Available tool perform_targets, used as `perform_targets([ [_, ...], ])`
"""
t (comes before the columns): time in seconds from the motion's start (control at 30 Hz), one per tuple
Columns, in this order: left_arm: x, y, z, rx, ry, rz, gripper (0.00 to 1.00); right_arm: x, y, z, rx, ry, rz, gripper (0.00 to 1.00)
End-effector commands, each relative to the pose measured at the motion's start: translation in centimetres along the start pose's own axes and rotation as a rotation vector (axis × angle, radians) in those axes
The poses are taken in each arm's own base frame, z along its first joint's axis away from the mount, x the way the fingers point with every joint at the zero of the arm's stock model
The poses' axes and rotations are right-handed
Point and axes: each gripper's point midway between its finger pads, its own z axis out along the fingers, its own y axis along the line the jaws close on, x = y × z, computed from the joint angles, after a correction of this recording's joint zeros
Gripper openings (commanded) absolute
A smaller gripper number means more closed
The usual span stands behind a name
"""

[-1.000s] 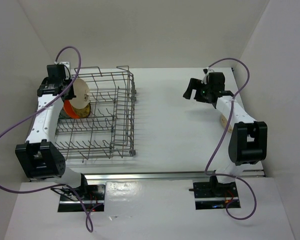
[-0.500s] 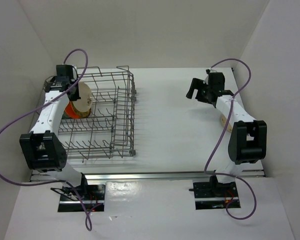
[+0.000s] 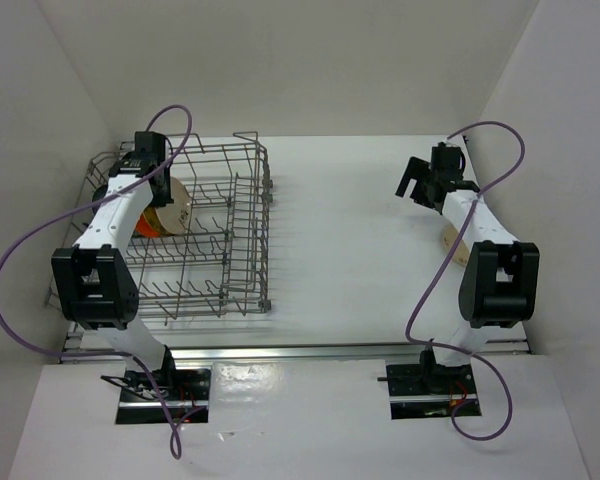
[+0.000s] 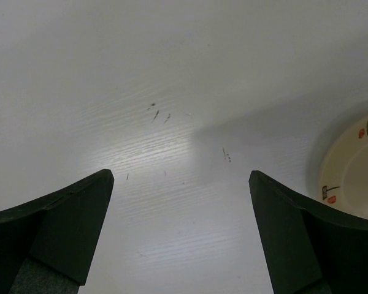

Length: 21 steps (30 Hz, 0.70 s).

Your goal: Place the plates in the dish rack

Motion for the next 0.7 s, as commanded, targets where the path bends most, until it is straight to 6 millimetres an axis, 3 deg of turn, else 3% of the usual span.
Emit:
perform_targets([
  [0.0,-0.4,-1.0,-0.5,0.058,0.009,0.023,0.00,-1.6,-0.8,-0.2,0.061,-0.036,0.015,1.00],
  [0.4,1.3,-2.5,1.3,0.113,0.095,0.053,0.02,0.5,-1.1,0.8,0.058,0.017,0.011,1.00],
  [0.43,1.0,-2.5,1.1,0.114,0.086,0.051,0.06,0.5,-1.3,0.8,0.067,0.014,0.011,1.00],
  [0.47,1.0,-2.6,1.1,0.125,0.086,0.060,0.28,0.5,-1.3,0.8,0.067,0.014,0.011,1.00],
  [0.53,0.8,-2.4,0.9,0.116,0.084,0.060,0.49,0.7,-1.5,1.1,0.080,0.019,0.010,1.00],
  [0.6,-0.1,-2.0,-0.1,0.106,0.043,0.050,0.65,0.6,-1.7,1.1,0.089,0.016,0.010,1.00],
  [0.67,-0.8,-1.7,-0.9,0.107,0.008,0.041,0.72,0.7,-2.1,1.0,0.098,0.023,0.015,1.00],
])
